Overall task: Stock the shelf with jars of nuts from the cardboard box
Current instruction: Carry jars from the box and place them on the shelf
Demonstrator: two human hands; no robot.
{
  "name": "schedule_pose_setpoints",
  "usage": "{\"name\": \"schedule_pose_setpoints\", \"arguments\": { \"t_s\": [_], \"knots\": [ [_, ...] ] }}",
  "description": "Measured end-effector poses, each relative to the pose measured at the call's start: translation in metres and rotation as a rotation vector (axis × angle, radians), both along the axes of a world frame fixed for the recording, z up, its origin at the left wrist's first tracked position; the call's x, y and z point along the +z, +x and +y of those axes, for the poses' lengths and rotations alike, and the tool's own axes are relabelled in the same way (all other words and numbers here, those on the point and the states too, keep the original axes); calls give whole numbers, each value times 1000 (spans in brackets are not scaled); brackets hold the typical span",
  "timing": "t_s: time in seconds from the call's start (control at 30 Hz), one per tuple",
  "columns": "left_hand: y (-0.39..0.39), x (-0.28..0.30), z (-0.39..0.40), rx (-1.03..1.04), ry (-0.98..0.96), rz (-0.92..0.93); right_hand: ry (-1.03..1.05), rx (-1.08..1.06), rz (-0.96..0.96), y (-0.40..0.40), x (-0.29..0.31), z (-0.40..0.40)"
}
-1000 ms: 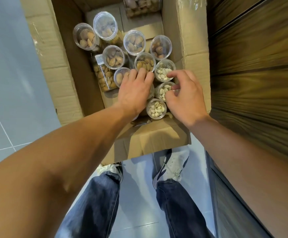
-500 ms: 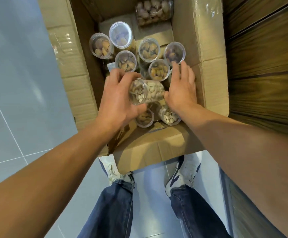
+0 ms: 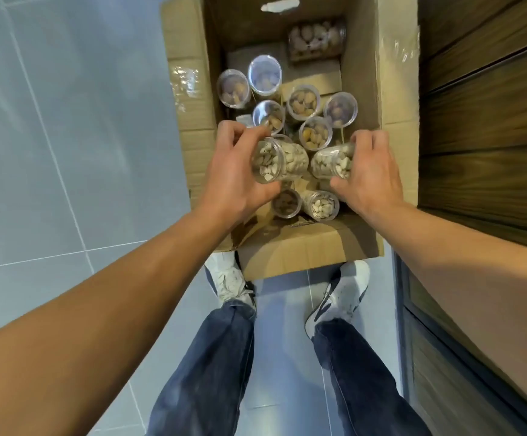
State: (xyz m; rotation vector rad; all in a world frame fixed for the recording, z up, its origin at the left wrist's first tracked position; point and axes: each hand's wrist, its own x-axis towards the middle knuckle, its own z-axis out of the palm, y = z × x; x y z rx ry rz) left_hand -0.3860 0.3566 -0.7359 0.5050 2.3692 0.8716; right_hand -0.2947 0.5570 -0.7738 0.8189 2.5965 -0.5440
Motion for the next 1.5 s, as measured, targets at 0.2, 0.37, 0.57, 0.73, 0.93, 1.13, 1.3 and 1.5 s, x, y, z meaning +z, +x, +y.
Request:
{"name": "schedule_pose_setpoints", "arguments": {
  "t_s": [0.2, 0.37, 0.57, 0.73, 0.93, 1.13, 1.3, 1.5],
  "knots": [
    [-19, 126, -17, 12, -38, 71, -79, 45, 7, -17, 152, -25],
    [-21, 243, -54, 105, -40, 143, -136, 113, 109, -39, 283, -62],
    [10, 368, -117, 304, -54, 206, -212, 311, 233, -49, 414, -104],
    [60, 465, -174, 509, -85, 319, -231, 596, 320, -51, 517, -148],
    [137, 565, -243, 706, -133, 433, -269, 838, 423, -29, 618, -228],
    [230, 632, -327, 952, -159, 510, -332, 1075, 506, 15, 688, -333],
    [316, 665, -413, 1120, -198, 518, -374, 1252, 559, 72, 723, -437],
    [425, 698, -515, 1272, -262, 543, -449, 1426, 574, 152, 749, -561]
  ]
}}
